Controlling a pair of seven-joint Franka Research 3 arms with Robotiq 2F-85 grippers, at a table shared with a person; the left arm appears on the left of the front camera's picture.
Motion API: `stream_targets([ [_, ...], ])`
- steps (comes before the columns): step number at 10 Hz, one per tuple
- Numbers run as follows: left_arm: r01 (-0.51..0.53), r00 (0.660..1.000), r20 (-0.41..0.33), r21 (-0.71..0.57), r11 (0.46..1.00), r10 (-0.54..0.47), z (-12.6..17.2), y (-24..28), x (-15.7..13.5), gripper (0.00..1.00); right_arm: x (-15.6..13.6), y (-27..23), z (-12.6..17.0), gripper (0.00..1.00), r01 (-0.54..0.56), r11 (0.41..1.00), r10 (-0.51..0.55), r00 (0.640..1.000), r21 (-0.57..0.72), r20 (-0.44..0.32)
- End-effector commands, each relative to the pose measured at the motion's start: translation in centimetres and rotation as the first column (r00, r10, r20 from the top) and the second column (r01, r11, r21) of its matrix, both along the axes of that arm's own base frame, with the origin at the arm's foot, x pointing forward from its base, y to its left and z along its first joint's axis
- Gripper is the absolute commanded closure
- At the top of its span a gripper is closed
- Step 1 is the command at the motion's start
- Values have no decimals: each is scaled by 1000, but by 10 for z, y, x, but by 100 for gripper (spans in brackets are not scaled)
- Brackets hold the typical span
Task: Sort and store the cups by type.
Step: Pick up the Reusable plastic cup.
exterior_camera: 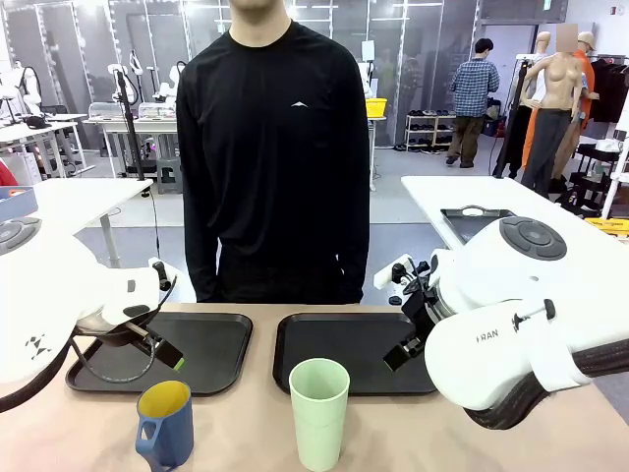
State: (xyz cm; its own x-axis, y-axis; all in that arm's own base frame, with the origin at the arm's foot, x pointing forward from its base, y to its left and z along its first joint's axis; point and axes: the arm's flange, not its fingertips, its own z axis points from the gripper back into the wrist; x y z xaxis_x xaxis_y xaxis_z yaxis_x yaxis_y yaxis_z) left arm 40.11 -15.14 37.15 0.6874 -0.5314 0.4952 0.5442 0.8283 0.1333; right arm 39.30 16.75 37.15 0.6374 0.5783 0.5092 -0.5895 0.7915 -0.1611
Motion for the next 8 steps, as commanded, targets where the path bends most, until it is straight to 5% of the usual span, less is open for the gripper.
stream_targets([
  [1,-1,1000,0,0,1000,1,0,0,0,0,0,0,0,0,2,1000,-2,1000,2,-1],
  [8,-19,1000,-4,12,1000,19,-1,-1,3,0,7,7,-5,0,31,999,-31,999,7,-26],
])
